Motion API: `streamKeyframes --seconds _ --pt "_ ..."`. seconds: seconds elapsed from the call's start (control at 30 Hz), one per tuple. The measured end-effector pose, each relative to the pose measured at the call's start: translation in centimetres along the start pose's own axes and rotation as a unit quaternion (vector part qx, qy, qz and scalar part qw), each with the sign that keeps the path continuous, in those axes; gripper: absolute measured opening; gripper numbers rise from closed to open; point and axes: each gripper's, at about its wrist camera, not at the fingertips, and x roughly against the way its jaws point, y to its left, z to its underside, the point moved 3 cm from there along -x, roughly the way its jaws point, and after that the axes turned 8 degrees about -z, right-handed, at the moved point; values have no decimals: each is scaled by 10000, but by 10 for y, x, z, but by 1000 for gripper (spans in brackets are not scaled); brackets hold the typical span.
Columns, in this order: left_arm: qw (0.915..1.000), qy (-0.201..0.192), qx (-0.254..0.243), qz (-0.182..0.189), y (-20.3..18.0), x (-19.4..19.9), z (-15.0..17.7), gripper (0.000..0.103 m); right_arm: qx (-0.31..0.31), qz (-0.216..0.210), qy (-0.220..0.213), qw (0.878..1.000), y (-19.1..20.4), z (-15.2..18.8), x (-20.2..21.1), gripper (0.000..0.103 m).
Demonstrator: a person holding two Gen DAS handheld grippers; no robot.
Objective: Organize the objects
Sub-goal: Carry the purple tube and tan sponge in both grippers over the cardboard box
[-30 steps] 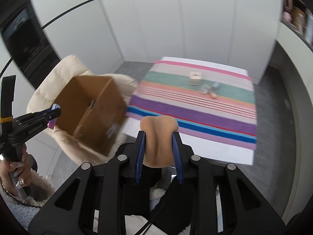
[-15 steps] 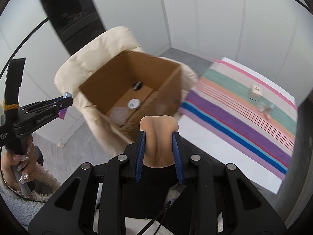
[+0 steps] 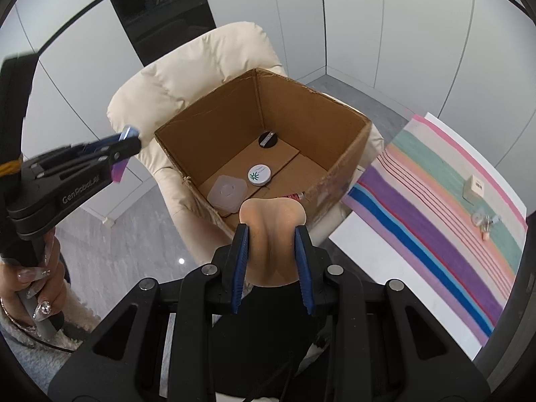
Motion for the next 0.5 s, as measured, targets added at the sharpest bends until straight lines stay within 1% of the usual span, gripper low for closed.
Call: streamKeyframes --seconds 0.17,0.27,0.37,0.5 --pt "9999 -104 -45 26 -5 -20 -29 19 93 104 71 9999 0 -22 -26 28" --pt "9999 -90 -52 74 -5 -33 -41 19 181 193 98 9996 -1 -36 -39 28" --pt "9999 -65 34 73 2 -46 -52 19 260 239 136 9993 -1 -52 -55 28" --pt "9999 4 147 -28 13 -66 -63 19 335 244 201 9989 -2 -71 -78 28"
